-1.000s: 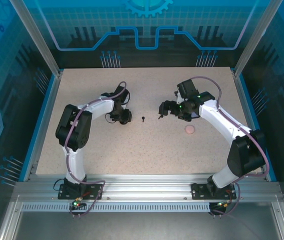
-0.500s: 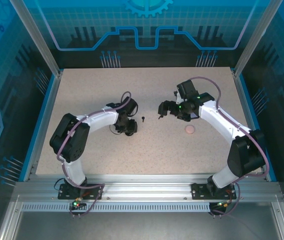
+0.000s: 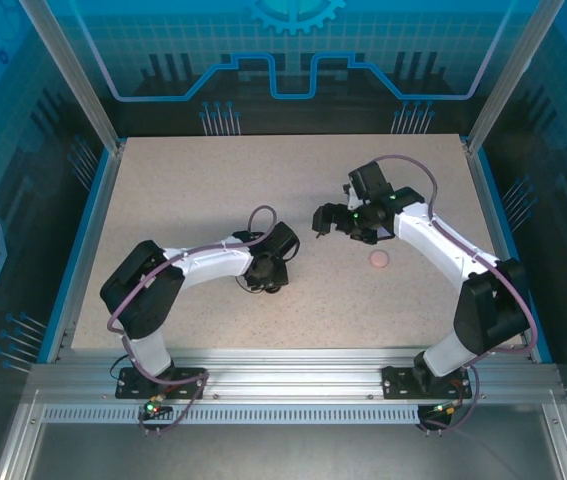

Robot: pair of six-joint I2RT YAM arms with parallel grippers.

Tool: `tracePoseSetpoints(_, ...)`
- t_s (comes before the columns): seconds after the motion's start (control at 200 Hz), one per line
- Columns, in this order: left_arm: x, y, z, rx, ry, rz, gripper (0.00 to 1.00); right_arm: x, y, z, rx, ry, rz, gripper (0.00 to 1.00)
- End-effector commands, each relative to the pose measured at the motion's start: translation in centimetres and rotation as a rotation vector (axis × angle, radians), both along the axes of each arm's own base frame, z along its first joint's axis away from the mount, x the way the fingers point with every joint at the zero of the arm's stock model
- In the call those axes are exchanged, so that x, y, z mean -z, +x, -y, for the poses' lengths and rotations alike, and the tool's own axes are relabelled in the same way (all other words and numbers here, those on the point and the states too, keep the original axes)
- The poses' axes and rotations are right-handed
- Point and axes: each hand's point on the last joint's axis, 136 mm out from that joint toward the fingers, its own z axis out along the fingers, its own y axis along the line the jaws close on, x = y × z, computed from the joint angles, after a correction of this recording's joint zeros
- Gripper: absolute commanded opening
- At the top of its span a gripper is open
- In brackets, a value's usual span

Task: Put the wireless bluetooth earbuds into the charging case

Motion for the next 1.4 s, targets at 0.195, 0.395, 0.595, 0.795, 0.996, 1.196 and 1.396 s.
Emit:
tracePoseSetpoints(0.195,-0.9,0.2,-0.5,-0.087,-0.012,0.056,0.64,0.2,-0.8,-0.7,-0.005,-0.045,0.002,0.99)
tracePoseSetpoints(0.395,-3.0,1.1,-0.6,-0.040,-0.025,0.147,0.77,0.0,-1.7,-0.5,0.026,-0.110,0.000,1.00)
tracePoseSetpoints(0.595,-7.4,2.3,-2.3,0.007,-0.004,0.306,0.94,1.0,-3.3,-0.6,0.098,-0.180,-0.051,1.00)
tracePoseSetpoints(0.795,-11.6,3.8,-5.8,-0.012,-0.029,0.447,0.99,2.7,-5.0,-3.3,0.112,-0.182,-0.115,1.00)
tracePoseSetpoints(0.996,-15.5,5.3,-9.0,-0.054,-0.092,0.580,0.99,4.2,-6.3,-6.6,0.127,-0.185,-0.177,1.00)
tracePoseSetpoints(1.196,-18.6,7.0,-11.4,-0.123,-0.105,0.675,0.99,6.2,-7.3,-9.7,0.142,-0.215,-0.262,0.98)
tracePoseSetpoints(1.396,-19.3,9.0,-12.9,-0.164,-0.124,0.654,0.99,8.3,-8.1,-11.7,0.192,-0.242,-0.345,0.98)
